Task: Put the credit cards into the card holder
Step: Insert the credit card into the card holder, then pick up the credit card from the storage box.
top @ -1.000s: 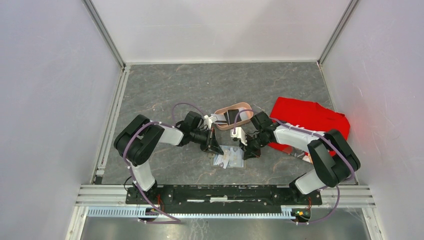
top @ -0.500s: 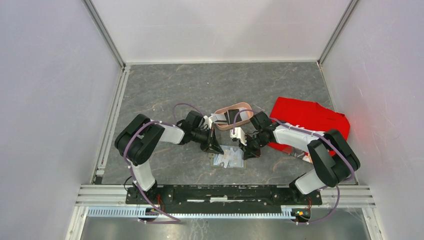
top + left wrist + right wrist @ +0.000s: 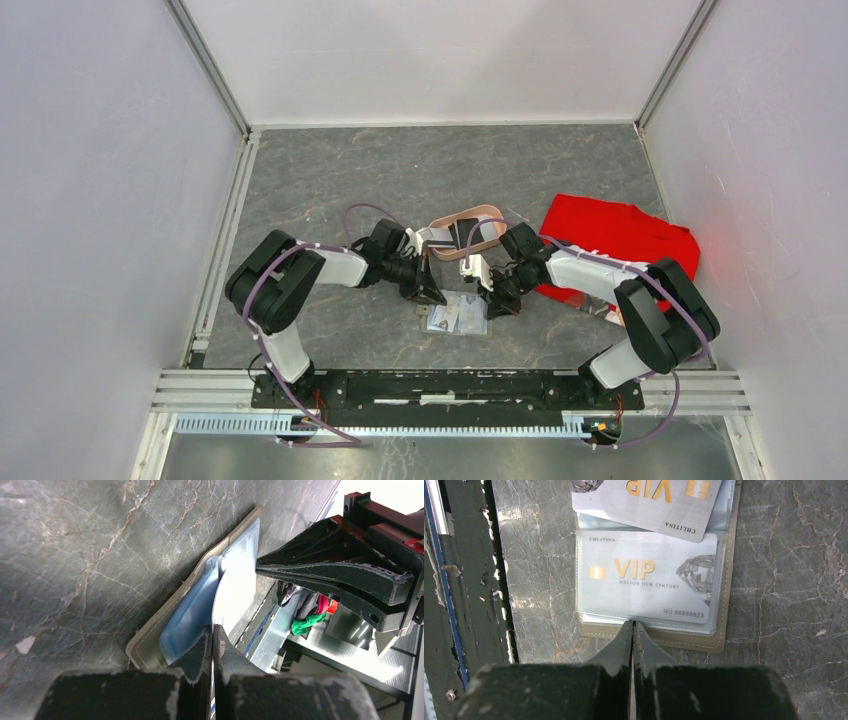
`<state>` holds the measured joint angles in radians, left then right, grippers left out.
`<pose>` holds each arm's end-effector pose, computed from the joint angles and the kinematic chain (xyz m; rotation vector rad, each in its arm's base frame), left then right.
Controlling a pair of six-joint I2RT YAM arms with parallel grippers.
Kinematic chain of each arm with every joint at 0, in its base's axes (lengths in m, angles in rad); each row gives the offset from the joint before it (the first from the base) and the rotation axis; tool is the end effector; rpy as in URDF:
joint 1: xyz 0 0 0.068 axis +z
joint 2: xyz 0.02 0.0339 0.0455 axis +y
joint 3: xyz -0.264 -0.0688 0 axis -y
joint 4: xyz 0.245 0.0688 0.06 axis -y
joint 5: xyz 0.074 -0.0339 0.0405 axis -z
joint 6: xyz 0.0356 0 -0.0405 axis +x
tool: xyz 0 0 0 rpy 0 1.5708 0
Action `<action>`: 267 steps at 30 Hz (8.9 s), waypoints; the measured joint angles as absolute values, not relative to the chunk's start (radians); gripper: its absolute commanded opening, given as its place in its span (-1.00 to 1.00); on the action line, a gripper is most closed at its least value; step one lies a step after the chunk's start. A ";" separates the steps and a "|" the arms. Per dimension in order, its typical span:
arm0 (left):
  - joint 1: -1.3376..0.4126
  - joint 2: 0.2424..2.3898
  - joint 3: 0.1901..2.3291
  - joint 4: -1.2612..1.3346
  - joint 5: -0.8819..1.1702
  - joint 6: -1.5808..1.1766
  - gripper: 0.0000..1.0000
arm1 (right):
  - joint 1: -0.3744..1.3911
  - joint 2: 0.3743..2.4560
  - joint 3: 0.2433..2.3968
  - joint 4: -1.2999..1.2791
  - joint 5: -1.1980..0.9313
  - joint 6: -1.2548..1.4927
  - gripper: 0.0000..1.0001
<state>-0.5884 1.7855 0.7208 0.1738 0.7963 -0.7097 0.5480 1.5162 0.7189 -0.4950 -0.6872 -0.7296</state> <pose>0.2435 -0.1930 0.1093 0.2363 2.7086 -1.4761 0.1996 0.1483 0.1461 -1.6952 2.0586 0.9152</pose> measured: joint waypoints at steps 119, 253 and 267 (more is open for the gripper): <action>-0.843 1.605 0.595 0.284 0.313 -0.934 -0.44 | 0.521 1.512 0.727 -0.511 -0.704 -0.723 -0.73; -0.480 1.507 0.733 0.691 0.073 -0.404 0.61 | 0.499 1.922 1.339 -0.290 -0.039 0.207 0.46; -0.470 1.512 0.728 0.714 0.090 -0.413 0.60 | 0.500 1.974 1.372 -0.310 -0.036 0.221 0.52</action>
<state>-0.4702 1.5124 0.7277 0.7136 0.0898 -0.4133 0.4995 1.9743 1.3720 -0.3103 -0.0360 0.2207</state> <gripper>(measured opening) 0.804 0.774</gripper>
